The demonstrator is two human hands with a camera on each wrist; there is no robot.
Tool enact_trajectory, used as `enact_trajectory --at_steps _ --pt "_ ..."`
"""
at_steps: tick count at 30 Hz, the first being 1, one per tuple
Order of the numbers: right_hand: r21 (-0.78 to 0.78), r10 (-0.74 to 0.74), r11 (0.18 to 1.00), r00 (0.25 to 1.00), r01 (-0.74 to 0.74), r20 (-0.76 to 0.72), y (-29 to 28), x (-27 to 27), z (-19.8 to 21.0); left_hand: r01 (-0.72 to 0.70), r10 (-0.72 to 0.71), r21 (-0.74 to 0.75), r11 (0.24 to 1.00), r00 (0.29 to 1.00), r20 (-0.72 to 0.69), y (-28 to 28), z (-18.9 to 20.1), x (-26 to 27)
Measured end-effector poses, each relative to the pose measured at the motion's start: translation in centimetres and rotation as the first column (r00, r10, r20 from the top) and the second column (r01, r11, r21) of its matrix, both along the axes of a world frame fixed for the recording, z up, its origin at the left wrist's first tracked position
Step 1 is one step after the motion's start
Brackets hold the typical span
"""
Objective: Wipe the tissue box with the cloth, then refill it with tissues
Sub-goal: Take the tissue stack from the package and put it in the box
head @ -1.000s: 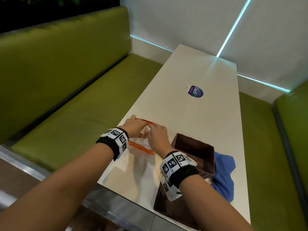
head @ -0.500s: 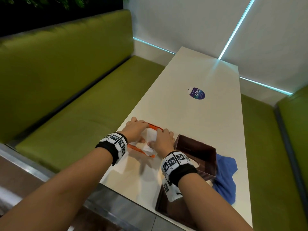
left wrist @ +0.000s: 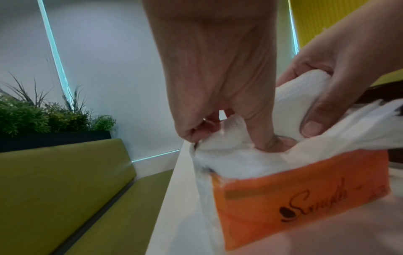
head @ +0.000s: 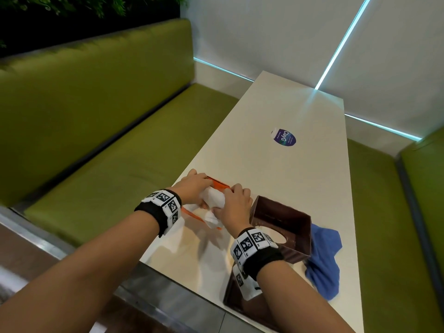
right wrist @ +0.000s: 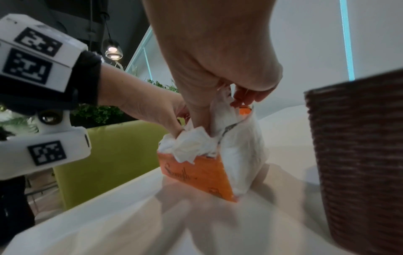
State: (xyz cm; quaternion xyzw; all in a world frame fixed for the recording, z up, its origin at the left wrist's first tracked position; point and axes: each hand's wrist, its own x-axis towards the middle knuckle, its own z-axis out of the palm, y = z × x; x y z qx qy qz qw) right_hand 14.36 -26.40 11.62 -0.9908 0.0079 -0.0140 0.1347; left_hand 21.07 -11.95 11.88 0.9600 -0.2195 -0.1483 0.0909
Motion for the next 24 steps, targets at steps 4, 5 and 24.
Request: enact_trajectory --at_steps 4,5,24 --pt "0.137 -0.051 0.988 0.994 0.064 -0.099 -0.2 0.1 0.6 0.028 -0.027 0.056 0.998 1.000 -0.015 0.5 1.2 0.3" --pt "0.201 -0.045 0.977 0.993 0.067 -0.111 -0.3 0.1 0.9 0.038 -0.037 0.059 0.998 0.999 -0.010 0.6 1.4 0.5" --pt "0.971 -0.059 -0.096 0.972 0.220 -0.226 -4.7 -2.4 5.7 -0.270 0.115 -0.757 0.595 0.961 -0.252 1.3 7.7 -0.4"
